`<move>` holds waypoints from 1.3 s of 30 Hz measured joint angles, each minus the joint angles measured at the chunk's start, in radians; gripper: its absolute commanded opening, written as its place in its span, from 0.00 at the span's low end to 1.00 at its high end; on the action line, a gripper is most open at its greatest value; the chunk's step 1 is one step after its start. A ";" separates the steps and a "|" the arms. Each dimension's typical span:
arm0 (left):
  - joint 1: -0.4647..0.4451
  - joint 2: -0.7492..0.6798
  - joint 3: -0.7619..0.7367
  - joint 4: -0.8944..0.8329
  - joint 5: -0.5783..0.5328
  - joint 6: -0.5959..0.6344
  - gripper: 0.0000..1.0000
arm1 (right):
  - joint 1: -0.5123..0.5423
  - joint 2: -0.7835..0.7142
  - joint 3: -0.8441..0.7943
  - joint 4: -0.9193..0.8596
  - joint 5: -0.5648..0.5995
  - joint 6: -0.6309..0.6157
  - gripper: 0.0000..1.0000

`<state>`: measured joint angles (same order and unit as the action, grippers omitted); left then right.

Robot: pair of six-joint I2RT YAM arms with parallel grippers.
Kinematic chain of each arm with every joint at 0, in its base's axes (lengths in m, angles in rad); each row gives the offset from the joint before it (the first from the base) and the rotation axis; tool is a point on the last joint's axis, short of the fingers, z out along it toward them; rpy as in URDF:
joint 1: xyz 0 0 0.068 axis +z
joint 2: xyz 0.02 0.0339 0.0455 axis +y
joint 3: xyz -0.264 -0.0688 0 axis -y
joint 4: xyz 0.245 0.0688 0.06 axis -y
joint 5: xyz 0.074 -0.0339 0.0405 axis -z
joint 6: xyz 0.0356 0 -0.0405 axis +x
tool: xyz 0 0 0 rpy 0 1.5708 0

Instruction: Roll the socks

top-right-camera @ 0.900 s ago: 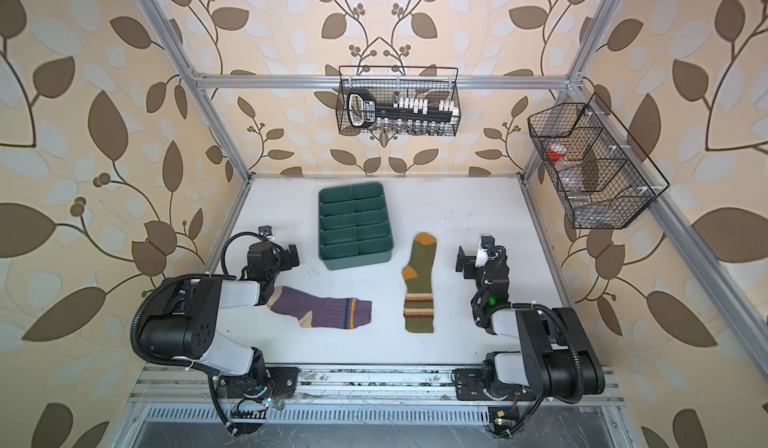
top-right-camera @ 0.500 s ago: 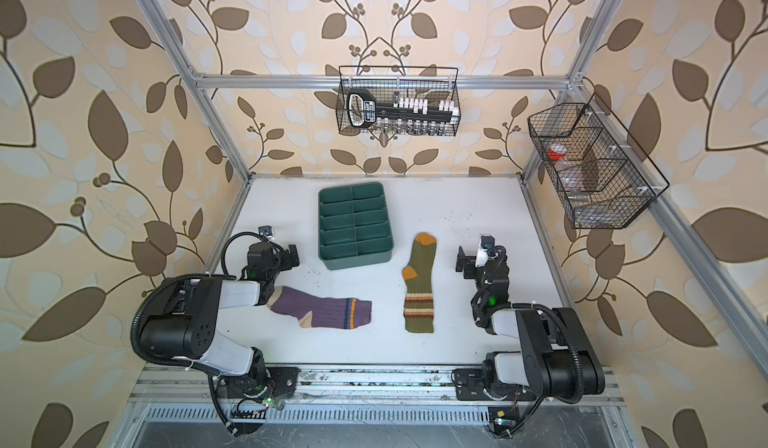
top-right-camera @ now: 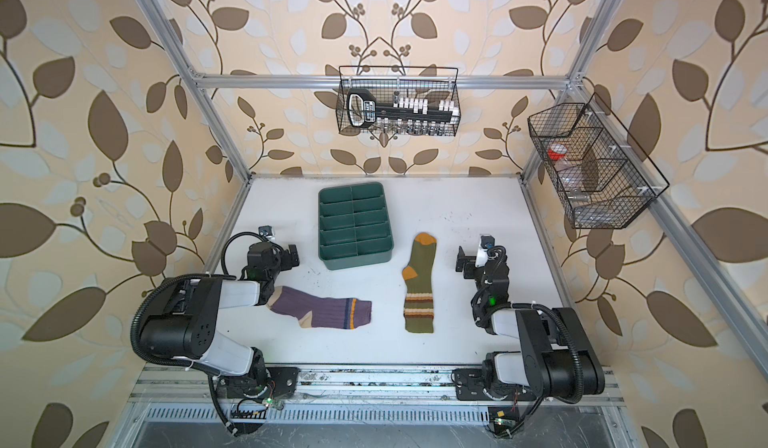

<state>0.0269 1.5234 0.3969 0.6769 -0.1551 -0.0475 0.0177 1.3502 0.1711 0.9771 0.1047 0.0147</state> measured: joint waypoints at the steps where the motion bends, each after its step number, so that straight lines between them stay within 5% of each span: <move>1: 0.000 0.000 0.000 0.000 0.000 0.000 0.99 | 0.000 0.000 0.000 0.000 0.000 0.000 1.00; 10: -0.021 -0.045 -0.023 0.002 -0.033 -0.001 0.99 | 0.011 -0.005 0.000 -0.004 0.031 0.002 1.00; 14: -0.021 -0.300 0.024 -0.225 -0.062 0.008 0.99 | 0.012 -0.116 0.048 -0.153 0.087 0.019 1.00; 18: -0.021 -0.471 0.224 -0.413 -0.013 0.013 0.99 | -0.010 -0.301 0.127 -0.284 0.056 0.039 1.00; 22: -0.031 -0.512 0.414 -0.568 0.027 -0.119 0.99 | -0.020 -0.448 0.175 -0.356 0.026 0.185 1.00; 26: -0.088 -0.570 0.407 -0.599 0.171 -0.205 0.98 | -0.056 -0.518 0.180 -0.360 -0.040 0.332 1.00; 30: -0.328 -0.577 0.395 -0.669 0.218 -0.123 0.94 | 0.040 -0.522 0.238 -0.473 -0.119 0.207 0.99; 35: -0.826 -0.581 0.380 -0.780 0.119 0.211 0.94 | 0.391 -0.577 0.290 -0.658 -0.084 -0.230 0.99; 39: -1.049 -0.633 0.280 -0.800 0.012 0.437 0.94 | 0.645 -0.636 0.309 -0.906 0.037 -0.589 0.99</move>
<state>-1.0225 0.8902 0.6769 -0.1226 -0.1432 0.3893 0.6632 0.7147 0.4801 0.0711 0.1421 -0.5739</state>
